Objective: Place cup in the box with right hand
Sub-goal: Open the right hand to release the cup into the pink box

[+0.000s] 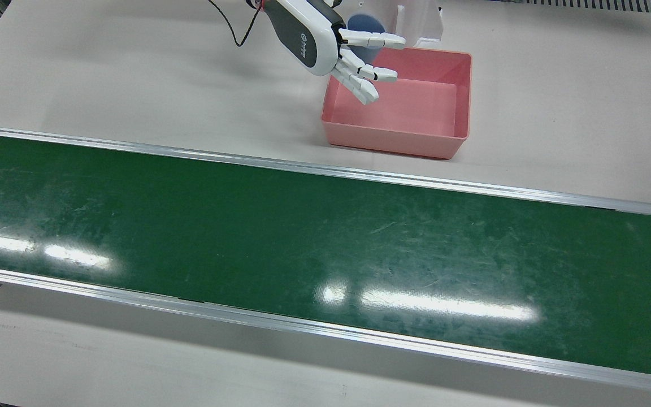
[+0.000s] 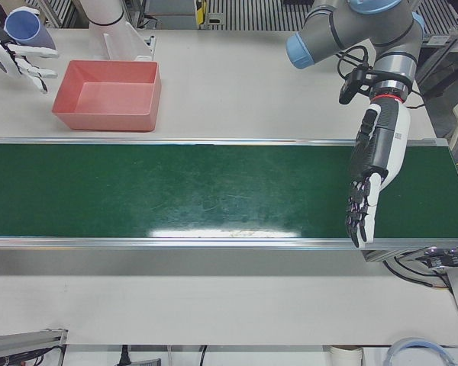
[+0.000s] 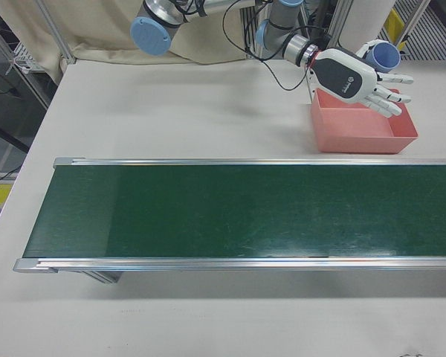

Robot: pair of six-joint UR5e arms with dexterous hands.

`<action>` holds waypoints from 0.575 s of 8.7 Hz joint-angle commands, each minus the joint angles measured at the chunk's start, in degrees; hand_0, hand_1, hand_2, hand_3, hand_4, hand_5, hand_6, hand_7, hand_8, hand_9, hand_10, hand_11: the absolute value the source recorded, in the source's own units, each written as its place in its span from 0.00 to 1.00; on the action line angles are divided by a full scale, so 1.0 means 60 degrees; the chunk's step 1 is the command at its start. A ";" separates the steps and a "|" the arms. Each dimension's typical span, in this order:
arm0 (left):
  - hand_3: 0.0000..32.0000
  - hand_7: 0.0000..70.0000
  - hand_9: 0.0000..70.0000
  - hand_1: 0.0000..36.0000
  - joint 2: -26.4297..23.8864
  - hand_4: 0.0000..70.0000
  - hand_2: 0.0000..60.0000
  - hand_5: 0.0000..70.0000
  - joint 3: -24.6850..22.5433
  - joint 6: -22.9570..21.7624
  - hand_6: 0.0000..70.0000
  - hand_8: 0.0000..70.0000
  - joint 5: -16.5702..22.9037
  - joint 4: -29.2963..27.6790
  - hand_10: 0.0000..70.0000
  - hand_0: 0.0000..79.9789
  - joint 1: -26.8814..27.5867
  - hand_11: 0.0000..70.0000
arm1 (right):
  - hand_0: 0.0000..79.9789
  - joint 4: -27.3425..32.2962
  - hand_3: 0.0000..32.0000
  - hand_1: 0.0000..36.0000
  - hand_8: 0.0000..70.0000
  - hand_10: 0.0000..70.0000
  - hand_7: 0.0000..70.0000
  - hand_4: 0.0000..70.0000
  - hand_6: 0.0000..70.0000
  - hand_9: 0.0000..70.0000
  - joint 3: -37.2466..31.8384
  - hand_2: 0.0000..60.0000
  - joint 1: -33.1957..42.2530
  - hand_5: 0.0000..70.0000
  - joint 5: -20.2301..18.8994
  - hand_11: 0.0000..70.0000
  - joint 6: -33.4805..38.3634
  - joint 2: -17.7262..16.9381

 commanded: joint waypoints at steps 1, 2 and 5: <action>0.00 0.00 0.00 0.00 0.0000 0.00 0.00 0.00 0.0013 0.0000 0.00 0.00 0.0013 0.0000 0.00 0.00 -0.0014 0.00 | 0.48 -0.0015 0.00 0.06 0.00 0.03 0.37 0.27 0.08 0.05 0.0014 0.06 -0.0007 0.02 0.0002 0.05 0.0013 -0.0013; 0.00 0.00 0.00 0.00 0.0000 0.00 0.00 0.00 -0.0001 0.0000 0.00 0.00 -0.0001 0.0000 0.00 0.00 0.0000 0.00 | 0.47 -0.0029 0.00 0.07 0.00 0.03 0.40 0.26 0.09 0.06 0.0087 0.06 0.0022 0.02 -0.0013 0.05 0.0043 -0.0043; 0.00 0.00 0.00 0.00 0.0000 0.00 0.00 0.00 -0.0001 0.0000 0.00 0.00 0.0013 0.0000 0.00 0.00 0.0000 0.00 | 0.54 -0.0088 0.00 0.12 0.37 0.24 1.00 0.34 0.31 0.71 0.0702 0.17 0.2750 0.08 -0.0144 0.36 0.0363 -0.0946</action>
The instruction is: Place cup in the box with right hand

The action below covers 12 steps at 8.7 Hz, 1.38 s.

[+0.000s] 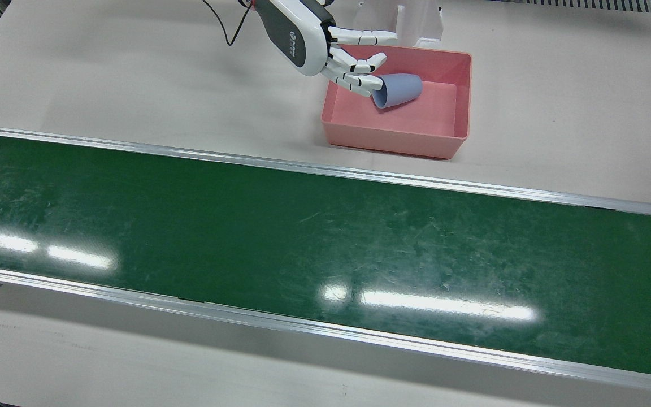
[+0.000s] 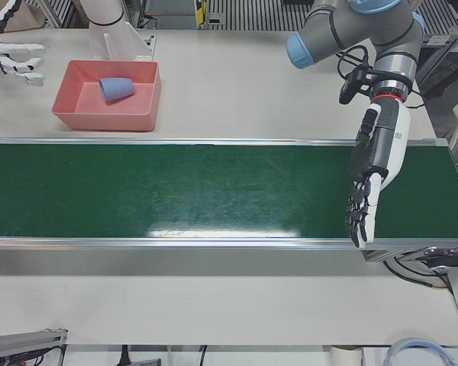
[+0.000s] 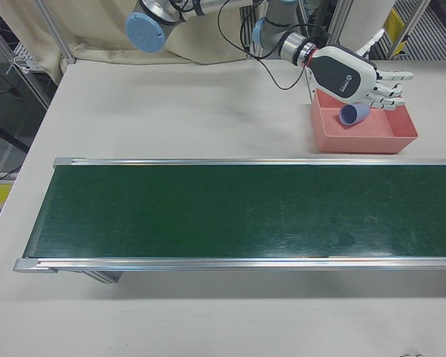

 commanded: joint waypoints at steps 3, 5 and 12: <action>0.00 0.00 0.00 0.00 0.0014 0.00 0.00 0.00 -0.0002 0.0000 0.00 0.00 -0.0011 0.0000 0.00 0.00 -0.0009 0.00 | 0.48 -0.0550 0.00 0.09 0.43 0.30 1.00 0.35 0.32 0.78 -0.0315 0.24 0.5399 0.08 -0.0854 0.44 0.1591 -0.1813; 0.00 0.00 0.00 0.00 0.0000 0.00 0.00 0.00 0.0012 0.0000 0.00 0.00 -0.0011 0.0000 0.00 0.00 -0.0008 0.00 | 0.44 -0.0521 0.00 0.13 0.47 0.34 1.00 0.33 0.32 0.82 -0.2142 0.33 0.7979 0.09 -0.2145 0.50 0.2804 -0.1830; 0.00 0.00 0.00 0.00 0.0000 0.00 0.00 0.00 -0.0017 0.0000 0.00 0.00 -0.0011 0.0015 0.00 0.00 -0.0008 0.00 | 0.52 0.0328 0.00 0.04 0.00 0.00 0.00 0.13 0.01 0.00 -0.4246 0.00 0.9911 0.02 -0.2999 0.01 0.2854 -0.1771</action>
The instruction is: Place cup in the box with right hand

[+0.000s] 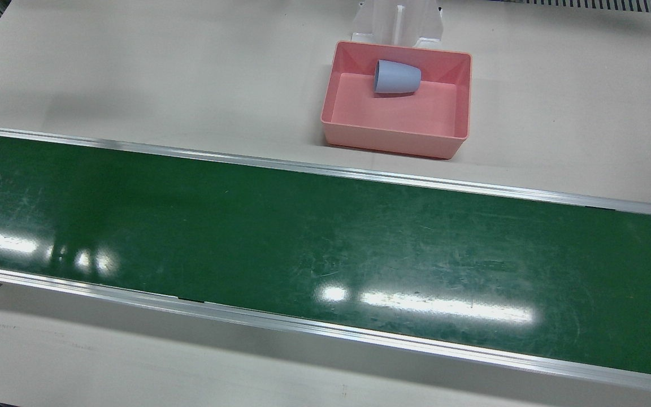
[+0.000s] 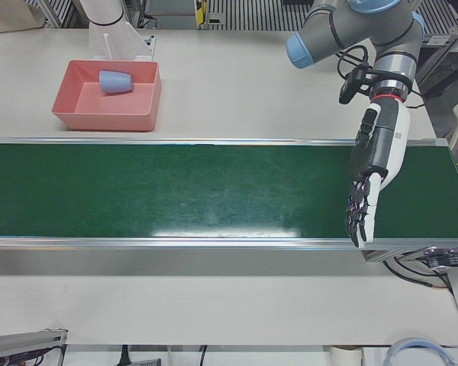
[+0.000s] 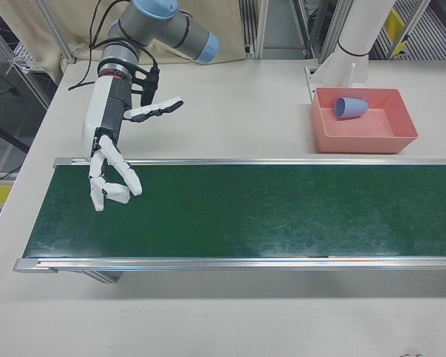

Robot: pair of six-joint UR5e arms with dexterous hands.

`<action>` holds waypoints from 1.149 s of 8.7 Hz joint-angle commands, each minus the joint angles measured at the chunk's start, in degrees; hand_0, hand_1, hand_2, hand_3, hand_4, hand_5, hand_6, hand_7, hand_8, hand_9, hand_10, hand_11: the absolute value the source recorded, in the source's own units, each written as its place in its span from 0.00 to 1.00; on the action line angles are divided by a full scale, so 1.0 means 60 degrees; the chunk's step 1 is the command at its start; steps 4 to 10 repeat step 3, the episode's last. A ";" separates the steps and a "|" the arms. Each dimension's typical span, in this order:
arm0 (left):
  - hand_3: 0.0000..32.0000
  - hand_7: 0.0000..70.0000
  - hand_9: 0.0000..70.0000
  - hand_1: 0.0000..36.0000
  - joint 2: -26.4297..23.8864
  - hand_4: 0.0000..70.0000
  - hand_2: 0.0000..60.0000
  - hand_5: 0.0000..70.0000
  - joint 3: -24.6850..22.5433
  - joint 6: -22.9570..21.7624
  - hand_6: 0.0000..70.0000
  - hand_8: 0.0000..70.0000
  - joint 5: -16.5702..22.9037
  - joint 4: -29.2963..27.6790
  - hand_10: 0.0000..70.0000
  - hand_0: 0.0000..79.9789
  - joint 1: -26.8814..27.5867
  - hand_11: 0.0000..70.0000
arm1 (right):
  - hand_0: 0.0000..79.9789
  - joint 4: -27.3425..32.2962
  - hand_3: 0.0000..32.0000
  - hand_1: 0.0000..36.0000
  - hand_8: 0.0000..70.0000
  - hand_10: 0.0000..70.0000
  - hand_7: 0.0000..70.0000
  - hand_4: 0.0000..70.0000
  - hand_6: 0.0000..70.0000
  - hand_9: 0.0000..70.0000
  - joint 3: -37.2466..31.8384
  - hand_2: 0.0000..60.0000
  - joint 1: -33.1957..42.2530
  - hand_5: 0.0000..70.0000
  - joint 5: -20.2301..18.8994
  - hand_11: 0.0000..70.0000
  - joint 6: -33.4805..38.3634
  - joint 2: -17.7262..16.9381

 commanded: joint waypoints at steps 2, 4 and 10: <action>0.00 0.00 0.00 0.00 0.0000 0.00 0.00 0.00 -0.0030 0.0000 0.00 0.00 0.0007 0.0010 0.00 0.00 0.0001 0.00 | 0.52 0.0383 0.00 0.04 0.00 0.00 0.04 0.07 0.02 0.00 -0.0209 0.00 -0.0058 0.03 -0.0660 0.00 0.0240 -0.0036; 0.00 0.00 0.00 0.00 0.0000 0.00 0.00 0.00 -0.0015 0.0000 0.00 0.00 0.0007 0.0010 0.00 0.00 -0.0014 0.00 | 0.49 0.0369 0.00 0.07 0.00 0.00 0.05 0.07 0.03 0.00 -0.0224 0.05 -0.0028 0.03 -0.0677 0.00 0.0271 -0.0065; 0.00 0.00 0.00 0.00 0.0000 0.00 0.00 0.00 -0.0015 0.0000 0.00 0.00 0.0007 0.0010 0.00 0.00 -0.0014 0.00 | 0.49 0.0369 0.00 0.07 0.00 0.00 0.05 0.07 0.03 0.00 -0.0224 0.05 -0.0028 0.03 -0.0677 0.00 0.0271 -0.0065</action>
